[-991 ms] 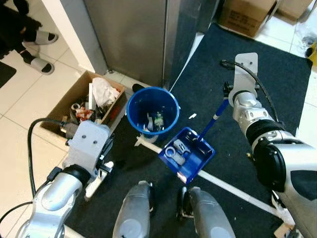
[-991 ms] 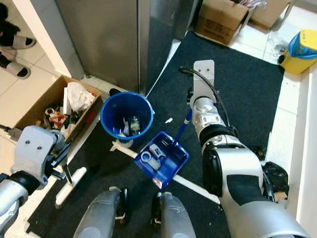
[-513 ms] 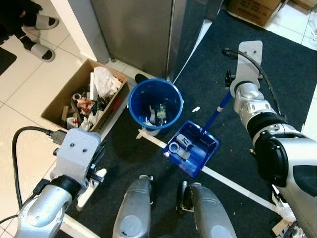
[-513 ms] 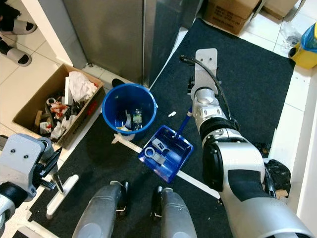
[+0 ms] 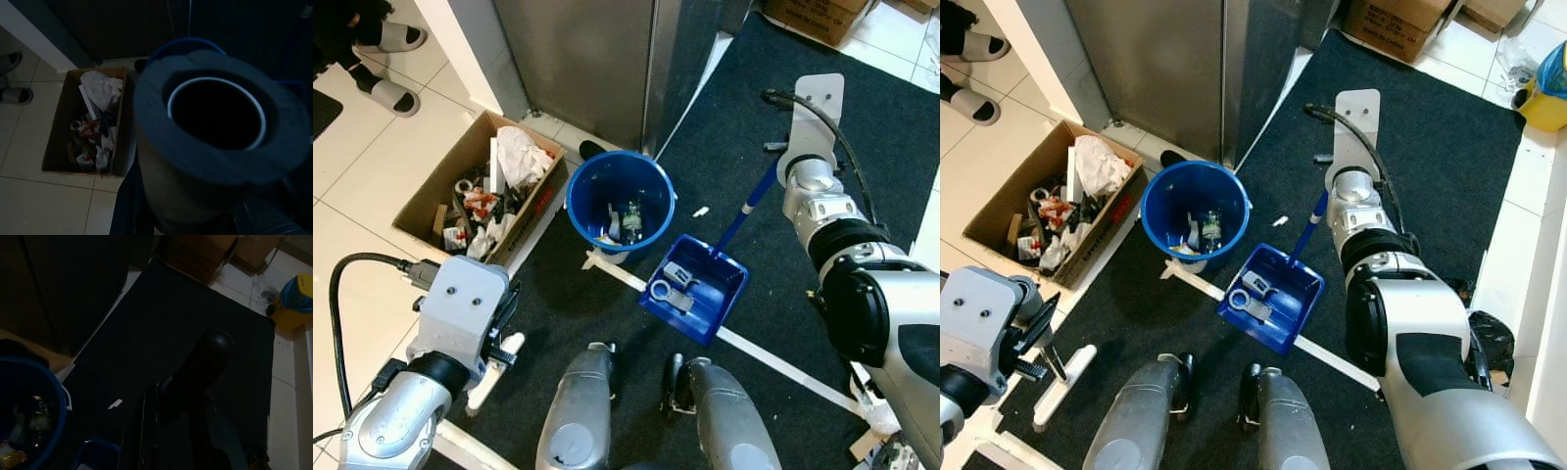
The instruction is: Sweep floor
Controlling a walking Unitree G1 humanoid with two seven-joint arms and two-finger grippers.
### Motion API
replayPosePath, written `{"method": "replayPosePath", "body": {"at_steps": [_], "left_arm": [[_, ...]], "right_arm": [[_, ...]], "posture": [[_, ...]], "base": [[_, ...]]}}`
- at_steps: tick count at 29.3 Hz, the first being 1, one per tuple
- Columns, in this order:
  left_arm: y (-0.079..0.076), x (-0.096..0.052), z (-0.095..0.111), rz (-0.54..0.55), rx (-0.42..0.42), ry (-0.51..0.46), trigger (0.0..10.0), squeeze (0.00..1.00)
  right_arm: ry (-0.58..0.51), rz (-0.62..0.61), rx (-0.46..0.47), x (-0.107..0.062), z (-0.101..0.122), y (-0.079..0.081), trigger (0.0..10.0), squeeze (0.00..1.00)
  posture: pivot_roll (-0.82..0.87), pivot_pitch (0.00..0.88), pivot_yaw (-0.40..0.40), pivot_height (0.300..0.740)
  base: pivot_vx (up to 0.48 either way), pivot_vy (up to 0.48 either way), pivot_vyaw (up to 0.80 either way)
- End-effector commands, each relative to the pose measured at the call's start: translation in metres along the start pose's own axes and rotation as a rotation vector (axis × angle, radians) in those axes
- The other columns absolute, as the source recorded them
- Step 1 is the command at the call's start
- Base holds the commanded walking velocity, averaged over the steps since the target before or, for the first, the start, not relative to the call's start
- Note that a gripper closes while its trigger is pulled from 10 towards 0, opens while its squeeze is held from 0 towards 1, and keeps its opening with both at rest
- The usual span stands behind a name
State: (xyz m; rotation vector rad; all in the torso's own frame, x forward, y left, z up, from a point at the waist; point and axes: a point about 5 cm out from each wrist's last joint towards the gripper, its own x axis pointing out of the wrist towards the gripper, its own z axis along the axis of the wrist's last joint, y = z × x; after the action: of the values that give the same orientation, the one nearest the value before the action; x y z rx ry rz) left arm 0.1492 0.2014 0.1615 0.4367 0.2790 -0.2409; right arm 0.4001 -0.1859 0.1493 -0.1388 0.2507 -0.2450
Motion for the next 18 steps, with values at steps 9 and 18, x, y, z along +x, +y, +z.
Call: {"method": "replayPosePath", "body": {"at_steps": [9,18], "left_arm": [[-0.004,0.007,0.000,0.001,-0.012,-0.006,10.0,0.00],[-0.006,0.019,0.001,-0.008,-0.022,-0.032,10.0,0.00]], "right_arm": [[0.046,-0.057,0.013,0.002,-0.007,-0.018,10.0,0.00],[0.055,-0.139,0.042,0.003,-0.007,-0.038,10.0,0.00]], "posture": [[0.38,0.250,-0.054,0.740],[0.34,0.229,-0.056,0.740]], "base": [[0.000,0.000,0.00],[0.000,0.000,0.00]]}}
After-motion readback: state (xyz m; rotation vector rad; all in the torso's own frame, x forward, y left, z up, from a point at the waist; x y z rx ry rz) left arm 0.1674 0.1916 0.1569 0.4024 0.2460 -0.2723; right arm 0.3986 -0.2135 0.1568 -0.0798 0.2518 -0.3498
